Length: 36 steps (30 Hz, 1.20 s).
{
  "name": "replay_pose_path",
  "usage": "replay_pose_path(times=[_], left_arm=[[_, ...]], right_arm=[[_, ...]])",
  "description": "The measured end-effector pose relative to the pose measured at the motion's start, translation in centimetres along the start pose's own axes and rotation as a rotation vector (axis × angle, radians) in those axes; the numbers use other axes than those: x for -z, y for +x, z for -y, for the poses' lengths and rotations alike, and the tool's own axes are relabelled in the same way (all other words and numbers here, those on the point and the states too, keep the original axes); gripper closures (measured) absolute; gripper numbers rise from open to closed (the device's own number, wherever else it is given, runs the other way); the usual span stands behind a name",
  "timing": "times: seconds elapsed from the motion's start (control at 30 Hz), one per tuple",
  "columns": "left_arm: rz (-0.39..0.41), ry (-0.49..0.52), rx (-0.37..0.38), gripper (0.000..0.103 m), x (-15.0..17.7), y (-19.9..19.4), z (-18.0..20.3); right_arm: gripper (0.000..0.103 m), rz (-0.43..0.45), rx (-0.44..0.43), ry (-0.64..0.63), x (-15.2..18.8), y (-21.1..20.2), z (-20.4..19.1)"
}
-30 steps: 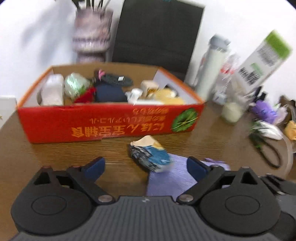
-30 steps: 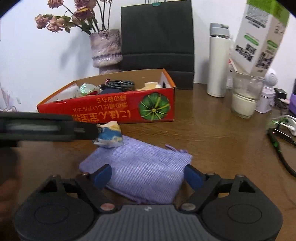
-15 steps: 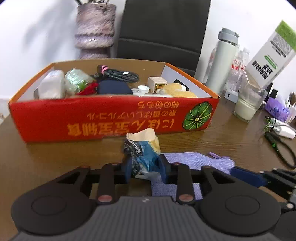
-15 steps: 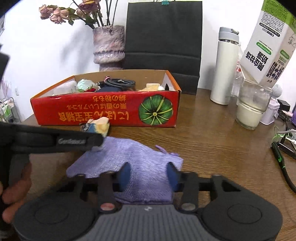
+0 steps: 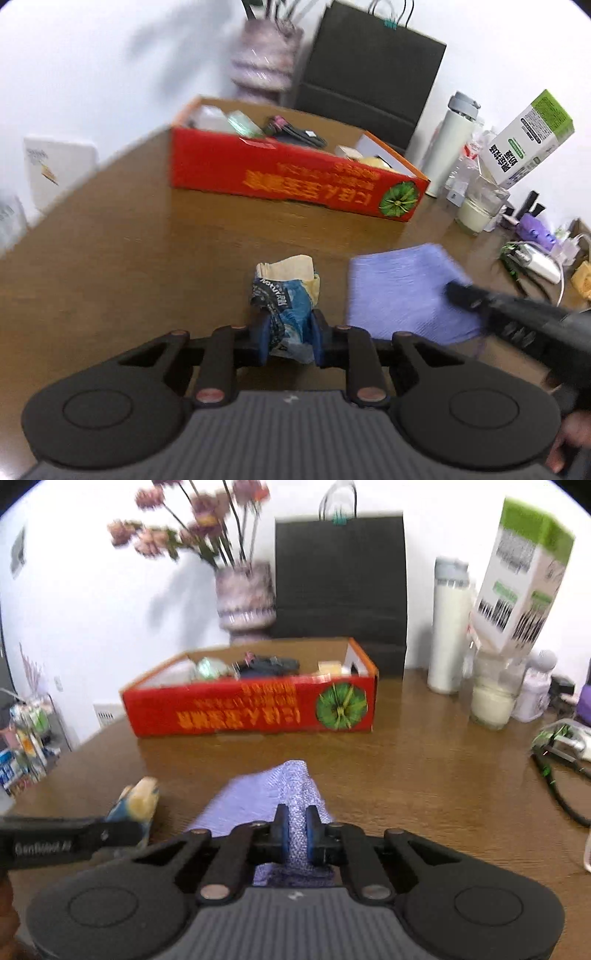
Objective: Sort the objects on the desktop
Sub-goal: 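Grasp the blue snack packet with the left tool while the right grasps the purple pouch, then carry the packet and pouch over the box and open both tools inside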
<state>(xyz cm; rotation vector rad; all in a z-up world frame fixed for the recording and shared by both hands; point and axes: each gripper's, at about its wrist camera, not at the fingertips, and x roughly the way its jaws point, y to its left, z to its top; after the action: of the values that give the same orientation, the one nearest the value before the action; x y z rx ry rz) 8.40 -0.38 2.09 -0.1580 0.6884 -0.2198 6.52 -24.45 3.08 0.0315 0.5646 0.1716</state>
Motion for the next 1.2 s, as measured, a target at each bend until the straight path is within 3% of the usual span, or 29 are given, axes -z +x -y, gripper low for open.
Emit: replay_pose_path(times=[0.3,0.5,0.63,0.9,1.07,1.2], left_arm=[[0.087,0.024,-0.063,0.081,2.6,-6.7,-0.1],[0.227,0.089,-0.071,0.081,1.7,-11.1,1.5],[0.276,0.100,-0.052,0.081,0.5,-12.0,2.1],[0.338,0.110,-0.042,0.080,-6.0,-8.4,2.0],[0.302,0.066,-0.067,0.081,-12.3,-3.5,-0.4],[0.276,0.063,-0.030,0.080,-17.0,0.3,-1.8]], right_arm=[[0.095,0.122,-0.041,-0.078,0.4,-8.1,-2.8],[0.095,0.220,-0.031,-0.105,-0.3,-12.2,-3.9],[0.095,0.275,-0.023,-0.104,-1.5,-13.4,-3.7],[0.095,0.343,-0.085,-0.095,-7.6,-10.8,-3.2],[0.095,0.370,-0.095,-0.089,-13.0,-6.8,-2.5],[0.095,0.381,-0.104,-0.094,-17.6,-2.8,-1.5]])
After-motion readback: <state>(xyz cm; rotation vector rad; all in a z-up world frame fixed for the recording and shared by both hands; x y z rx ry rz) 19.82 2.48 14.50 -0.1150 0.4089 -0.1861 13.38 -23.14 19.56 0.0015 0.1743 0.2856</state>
